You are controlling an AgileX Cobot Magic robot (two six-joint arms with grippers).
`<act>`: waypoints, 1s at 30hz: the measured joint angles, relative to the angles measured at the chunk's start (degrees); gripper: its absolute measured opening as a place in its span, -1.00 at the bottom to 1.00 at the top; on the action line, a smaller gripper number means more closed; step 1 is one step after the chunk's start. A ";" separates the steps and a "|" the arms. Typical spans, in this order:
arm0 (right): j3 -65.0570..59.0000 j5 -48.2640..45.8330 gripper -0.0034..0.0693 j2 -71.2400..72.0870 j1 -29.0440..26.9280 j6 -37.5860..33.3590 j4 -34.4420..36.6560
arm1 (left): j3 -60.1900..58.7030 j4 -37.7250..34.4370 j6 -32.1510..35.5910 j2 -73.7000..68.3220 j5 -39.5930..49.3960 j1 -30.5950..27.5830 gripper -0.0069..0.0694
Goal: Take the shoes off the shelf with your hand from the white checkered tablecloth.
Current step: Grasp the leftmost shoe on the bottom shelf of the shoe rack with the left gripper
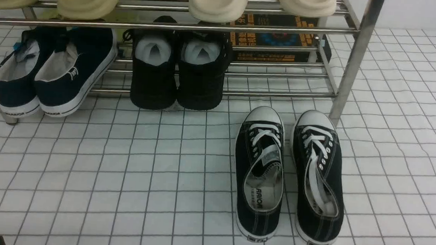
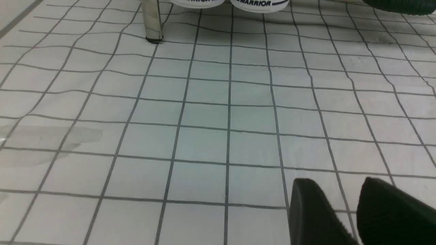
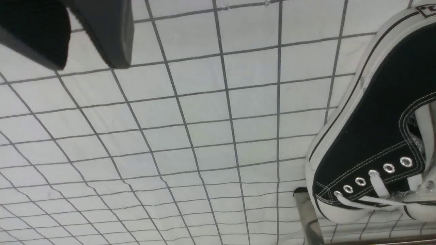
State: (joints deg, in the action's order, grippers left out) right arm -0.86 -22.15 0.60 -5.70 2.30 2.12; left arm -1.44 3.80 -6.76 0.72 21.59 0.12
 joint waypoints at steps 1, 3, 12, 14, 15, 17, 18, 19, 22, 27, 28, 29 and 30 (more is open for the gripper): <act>0.00 0.00 -0.31 0.00 0.00 0.00 0.00 | 0.00 0.00 0.00 0.00 0.00 0.00 -0.19; 0.00 0.00 -0.31 0.00 0.00 0.00 0.00 | 0.00 0.00 0.00 0.00 0.00 0.00 -0.19; 0.00 0.00 -0.27 0.00 0.00 0.00 0.00 | 0.00 0.00 0.00 0.00 0.00 0.00 -0.19; 0.00 0.00 -0.26 0.00 0.00 0.00 0.00 | 0.00 0.00 0.00 0.00 0.00 0.00 -0.19; 0.00 0.00 -0.26 0.00 0.00 0.00 0.00 | 0.00 0.00 0.00 0.00 0.00 0.00 -0.19; 0.00 0.00 -0.26 0.00 0.00 0.00 0.00 | 0.00 0.00 0.00 0.00 0.00 0.00 -0.19; 0.00 0.00 -0.26 0.00 0.00 0.00 0.00 | 0.00 0.00 0.00 0.00 0.00 0.00 -0.19; 0.00 0.00 -0.26 0.00 0.00 0.00 0.00 | 0.00 -0.06 -0.07 0.00 0.00 0.00 -0.19; 0.00 0.00 -0.25 0.00 0.00 0.00 0.00 | 0.00 -1.93 -2.18 0.00 -0.06 0.00 -0.19; 0.00 0.00 -0.25 0.00 0.00 0.00 0.00 | -0.07 -17.37 -15.71 0.00 -0.24 0.00 -0.19; 0.00 0.00 -0.25 0.00 0.00 0.00 0.00 | -0.07 -21.01 -18.99 0.00 -0.24 0.00 -0.19; 0.00 0.00 -0.25 0.00 0.00 0.00 0.00 | -0.07 -23.45 -21.29 0.00 -0.18 0.00 -0.19; 0.00 0.00 -0.25 0.00 0.00 0.00 0.00 | -0.11 -26.24 -24.00 0.00 -0.18 0.00 -0.19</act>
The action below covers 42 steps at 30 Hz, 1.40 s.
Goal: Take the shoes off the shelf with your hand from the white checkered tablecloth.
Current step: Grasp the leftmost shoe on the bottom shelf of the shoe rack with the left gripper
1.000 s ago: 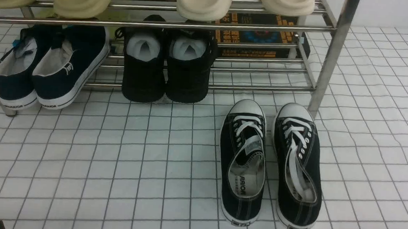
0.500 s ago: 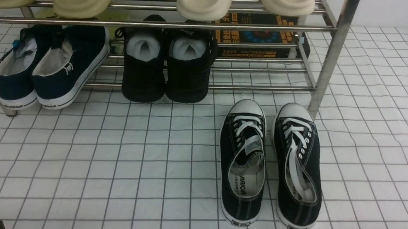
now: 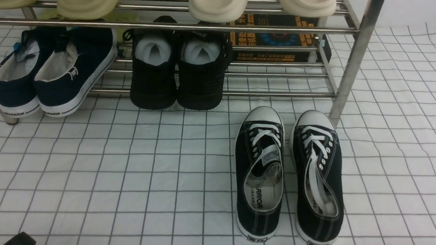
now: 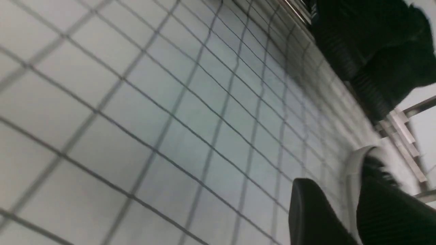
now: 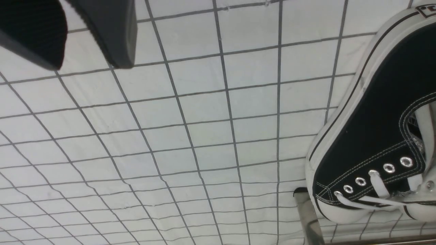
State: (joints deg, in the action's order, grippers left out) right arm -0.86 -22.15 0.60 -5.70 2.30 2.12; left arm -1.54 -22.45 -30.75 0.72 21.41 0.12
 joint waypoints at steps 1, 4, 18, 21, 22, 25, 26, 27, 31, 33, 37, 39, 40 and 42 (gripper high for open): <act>0.00 0.00 -0.25 0.00 0.00 0.00 0.00 | 0.00 -0.38 -0.35 0.00 -0.07 0.00 -0.19; 0.00 0.00 -0.25 0.00 0.00 0.00 0.00 | -0.03 -3.23 -3.59 0.00 -0.42 0.00 -0.19; 0.00 0.00 -0.25 0.00 0.00 0.00 0.00 | 1.43 -8.29 -3.43 0.00 -28.67 0.00 -0.24; 0.00 0.00 -0.25 0.00 0.00 0.00 0.00 | 9.16 -5.31 2.08 -2.62 -29.42 0.00 -0.43; 0.00 0.00 -0.25 0.00 0.00 0.00 0.00 | 12.07 -3.88 4.20 -4.60 -27.93 0.00 -0.51; 0.00 0.00 -0.25 0.00 0.00 0.00 0.00 | 24.10 1.18 11.70 -16.03 -13.62 0.00 -0.76; 0.00 0.00 -0.25 0.00 0.00 0.00 0.00 | 27.40 2.35 13.03 -19.97 -5.63 0.00 -0.79; 0.00 0.00 -0.25 0.00 0.00 0.00 0.00 | 31.44 3.60 13.94 -25.35 3.58 0.00 -0.81; 0.00 0.00 -0.25 0.00 0.00 0.00 0.00 | 45.62 11.44 19.12 -48.66 36.28 0.00 -0.81; 0.00 0.00 -0.25 0.00 0.00 0.00 0.00 | 49.75 15.90 21.35 -56.80 42.38 0.00 -0.81; 0.00 0.00 -0.25 0.00 0.00 0.00 0.00 | 60.33 25.52 21.63 -71.58 44.45 -1.56 -0.80; 0.00 0.00 -0.25 0.00 0.00 0.00 0.00 | 64.57 26.25 21.43 -76.67 44.85 -4.33 -0.79; 0.00 0.00 -0.25 0.00 0.00 0.00 0.00 | 65.02 26.16 21.43 -77.16 44.94 -4.72 -0.79; 0.00 0.00 -0.25 0.00 0.00 0.00 0.00 | 71.14 22.45 22.65 -82.53 45.00 -11.90 -0.78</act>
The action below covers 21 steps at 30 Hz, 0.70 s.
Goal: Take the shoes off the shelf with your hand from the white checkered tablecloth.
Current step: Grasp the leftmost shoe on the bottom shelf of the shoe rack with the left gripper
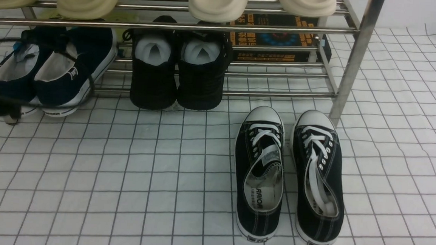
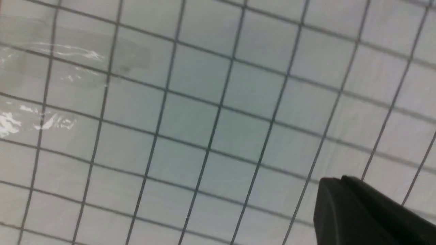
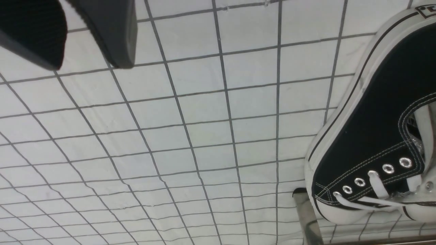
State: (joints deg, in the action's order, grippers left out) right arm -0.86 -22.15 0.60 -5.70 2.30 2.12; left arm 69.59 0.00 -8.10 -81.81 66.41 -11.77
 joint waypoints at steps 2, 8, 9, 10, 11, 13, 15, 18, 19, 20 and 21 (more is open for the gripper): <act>0.00 0.00 -0.25 0.00 0.00 0.00 0.00 | 3.32 -6.73 1.60 -2.19 -0.28 -5.93 -0.78; 0.00 0.00 -0.25 0.00 -0.04 0.00 0.00 | 5.56 -22.96 5.10 -4.03 -7.41 -12.24 -0.77; 0.00 0.00 -0.25 0.00 -0.04 0.00 0.00 | 5.60 -23.43 5.28 -4.18 -8.65 -11.64 -0.75; 0.00 0.00 -0.25 0.00 -0.04 0.00 0.00 | 5.60 -23.31 5.28 -4.23 -9.60 -11.02 -0.74; 0.00 0.00 -0.25 0.00 -0.04 0.00 0.00 | 5.60 -22.65 4.71 -4.29 -11.03 -10.05 -0.71; 0.00 0.00 -0.25 0.00 -0.04 0.00 0.00 | 5.62 -21.07 2.20 -4.42 -13.40 -8.62 -0.64; 0.00 0.00 -0.25 0.00 -0.04 0.00 0.00 | 5.62 -19.73 -0.38 -4.62 -15.39 -7.81 -0.55; 0.00 0.00 -0.25 0.00 -0.04 0.00 0.00 | 5.72 -17.59 -2.65 -6.18 -19.19 -6.06 -0.31; 0.00 0.00 -0.25 0.00 -0.04 0.00 0.00 | 5.72 -17.23 -2.93 -7.05 -20.37 -5.61 -0.19; 0.00 0.00 -0.25 0.00 -0.04 0.00 0.00 | 5.72 -17.15 -3.01 -7.05 -20.58 -5.54 -0.17; 0.00 0.00 -0.25 0.00 -0.04 0.00 0.00 | 5.72 -17.15 -3.33 -8.69 -22.22 -5.08 0.00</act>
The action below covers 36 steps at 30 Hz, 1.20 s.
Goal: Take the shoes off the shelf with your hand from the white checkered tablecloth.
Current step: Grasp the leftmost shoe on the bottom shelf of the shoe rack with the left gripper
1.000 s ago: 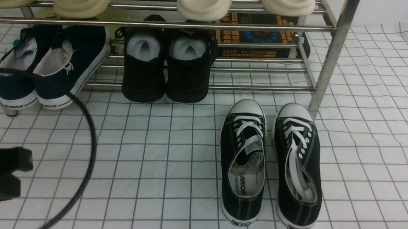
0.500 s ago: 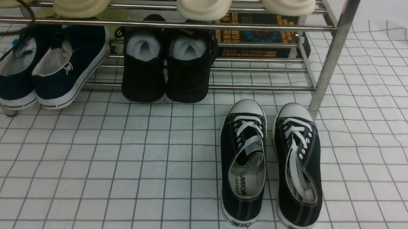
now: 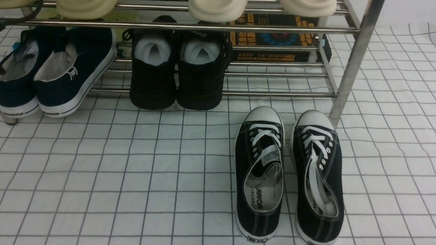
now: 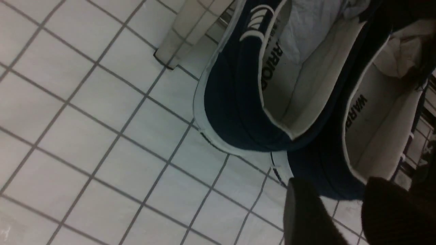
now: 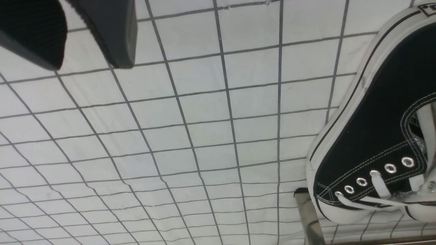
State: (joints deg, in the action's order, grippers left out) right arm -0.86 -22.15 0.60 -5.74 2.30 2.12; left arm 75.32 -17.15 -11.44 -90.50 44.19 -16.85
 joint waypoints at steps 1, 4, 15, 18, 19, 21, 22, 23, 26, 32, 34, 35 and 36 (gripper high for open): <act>0.00 0.00 -0.25 0.00 0.00 0.00 0.00 | 0.00 0.00 0.01 -0.16 -0.18 0.08 0.02; 0.00 0.00 -0.25 0.00 0.00 0.00 0.00 | 0.00 0.26 -1.51 -2.70 -4.80 0.11 0.30; 0.00 0.00 -0.25 0.00 0.00 0.00 0.00 | 0.00 0.42 -3.43 -8.73 -12.54 0.05 0.49; 0.00 0.00 -0.25 0.00 0.00 0.00 0.00 | 0.00 0.42 -4.02 -9.46 -14.88 0.05 0.49; 0.00 0.00 -0.25 0.00 0.00 0.00 0.00 | 0.00 0.42 -4.16 -9.88 -15.85 0.05 0.49; 0.00 0.00 -0.25 0.00 0.00 0.00 0.00 | 0.00 0.42 -4.21 -10.65 -16.15 0.05 0.49; 0.00 0.00 -0.25 0.00 0.00 0.00 0.00 | 0.00 0.42 -4.21 -10.98 -16.15 0.05 0.49; 0.00 0.00 -0.25 0.00 0.00 0.00 0.00 | 0.00 0.42 -4.21 -11.19 -16.06 0.05 0.49; 0.00 0.00 -0.25 0.00 0.00 0.00 0.00 | 0.00 0.63 -4.21 -12.52 -15.57 0.05 0.45; 0.00 0.00 -0.25 0.00 0.00 0.00 0.00 | 0.04 1.90 -4.21 -12.94 -14.79 -0.07 -0.02; 0.00 0.00 -0.25 0.00 0.00 0.00 0.00 | 0.11 2.88 -4.27 -13.07 -13.25 -0.19 -0.45; 0.00 0.00 -0.25 0.00 0.00 0.00 0.00 | 0.11 3.01 -4.27 -13.13 -12.43 -0.33 -0.56; 0.00 0.00 -0.25 0.00 0.00 0.00 0.00 | 0.11 2.95 -4.27 -13.13 -10.81 -0.38 -0.66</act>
State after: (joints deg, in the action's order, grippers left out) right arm -0.86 -22.15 0.60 -5.74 2.30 2.12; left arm 75.42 -14.20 -15.71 -103.63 33.39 -17.23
